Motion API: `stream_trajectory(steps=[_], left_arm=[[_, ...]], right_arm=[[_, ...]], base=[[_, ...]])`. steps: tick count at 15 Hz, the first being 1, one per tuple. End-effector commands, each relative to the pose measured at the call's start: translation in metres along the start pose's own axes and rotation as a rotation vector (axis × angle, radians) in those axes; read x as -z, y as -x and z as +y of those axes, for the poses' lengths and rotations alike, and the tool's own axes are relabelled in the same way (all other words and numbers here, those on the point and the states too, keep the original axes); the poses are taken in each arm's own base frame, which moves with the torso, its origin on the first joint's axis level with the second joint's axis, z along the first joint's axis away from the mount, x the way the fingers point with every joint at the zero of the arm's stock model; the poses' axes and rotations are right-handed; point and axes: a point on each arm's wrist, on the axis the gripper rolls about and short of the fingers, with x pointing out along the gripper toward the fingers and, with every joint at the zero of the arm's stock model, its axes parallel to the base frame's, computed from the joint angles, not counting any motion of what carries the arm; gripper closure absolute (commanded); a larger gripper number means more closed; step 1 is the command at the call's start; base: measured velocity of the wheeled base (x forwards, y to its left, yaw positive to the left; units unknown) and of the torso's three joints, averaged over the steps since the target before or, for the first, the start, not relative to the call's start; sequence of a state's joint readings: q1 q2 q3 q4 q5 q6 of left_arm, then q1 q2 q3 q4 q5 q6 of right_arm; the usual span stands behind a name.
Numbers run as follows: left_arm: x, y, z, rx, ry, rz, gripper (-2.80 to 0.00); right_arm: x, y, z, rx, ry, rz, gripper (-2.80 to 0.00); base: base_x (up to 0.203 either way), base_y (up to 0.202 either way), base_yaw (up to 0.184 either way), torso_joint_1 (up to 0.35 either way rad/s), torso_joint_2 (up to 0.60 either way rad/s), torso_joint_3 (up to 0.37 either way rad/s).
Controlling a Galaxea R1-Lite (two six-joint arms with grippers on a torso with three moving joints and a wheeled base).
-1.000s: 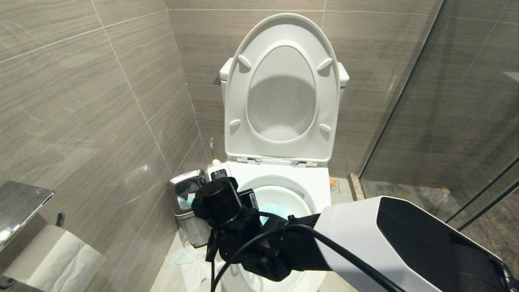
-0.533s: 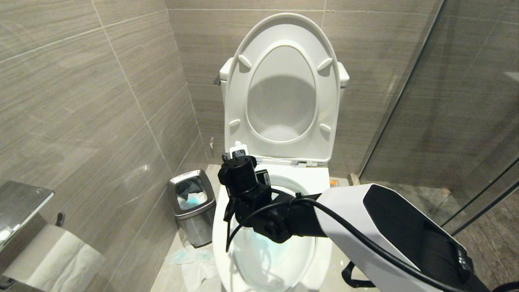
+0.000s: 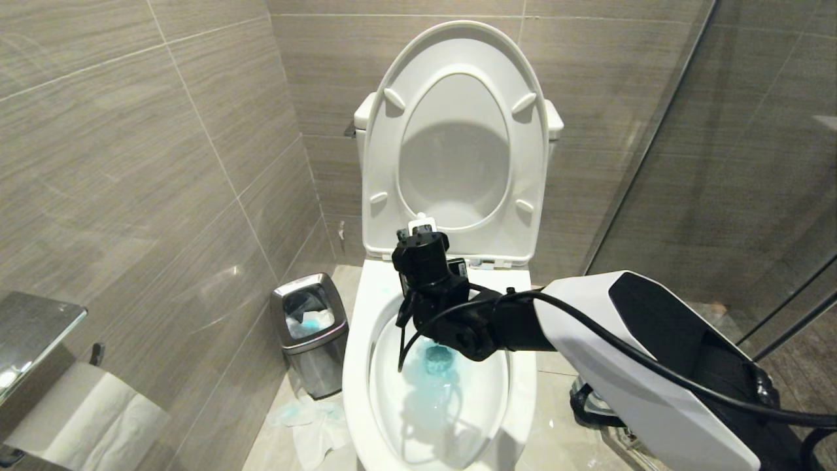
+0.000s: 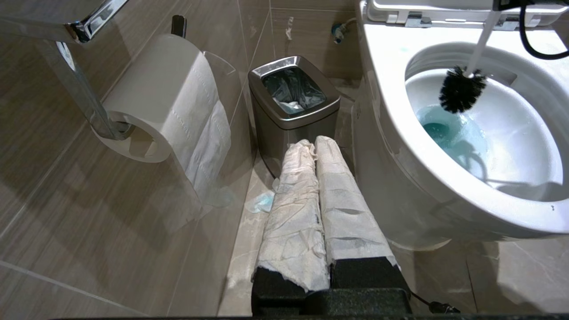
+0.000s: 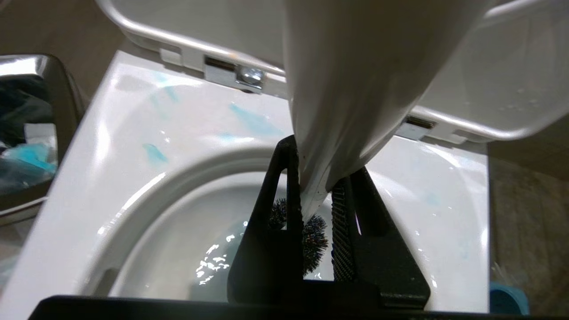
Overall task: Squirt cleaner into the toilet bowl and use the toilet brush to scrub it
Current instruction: Scrub the toilet bowl
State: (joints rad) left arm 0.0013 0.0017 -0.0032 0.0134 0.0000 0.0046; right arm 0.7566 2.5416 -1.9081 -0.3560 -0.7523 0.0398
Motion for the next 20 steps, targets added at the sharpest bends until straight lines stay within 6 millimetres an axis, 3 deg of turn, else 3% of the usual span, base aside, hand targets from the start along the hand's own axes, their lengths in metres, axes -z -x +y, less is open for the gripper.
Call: stream_trajectory(steps=[1, 10, 17, 20], left_arm=[[0.0, 0.0, 0.0, 0.0, -0.002, 0.002, 0.0], [0.0, 0.0, 0.0, 0.0, 0.0, 0.002, 0.0], [0.0, 0.0, 0.0, 0.0, 0.0, 0.002, 0.0], [0.0, 0.0, 0.0, 0.0, -0.002, 0.002, 0.0]], right_arm=[[-0.007, 0.008, -0.013, 0.013, 0.008, 0.013, 0.0], [0.001, 0.054, -0.04, -0.013, 0.074, 0.102, 0.0], [0.022, 0.114, 0.005, -0.162, 0.067, 0.128, 0.0], [0.024, 0.116, 0.023, -0.196, 0.036, 0.115, 0.0]], base=[[0.0, 0.0, 0.0, 0.0, 0.0, 0.0], [0.0, 0.0, 0.0, 0.0, 0.0, 0.0], [0.0, 0.0, 0.0, 0.0, 0.0, 0.0], [0.0, 0.0, 0.0, 0.0, 0.0, 0.0]])
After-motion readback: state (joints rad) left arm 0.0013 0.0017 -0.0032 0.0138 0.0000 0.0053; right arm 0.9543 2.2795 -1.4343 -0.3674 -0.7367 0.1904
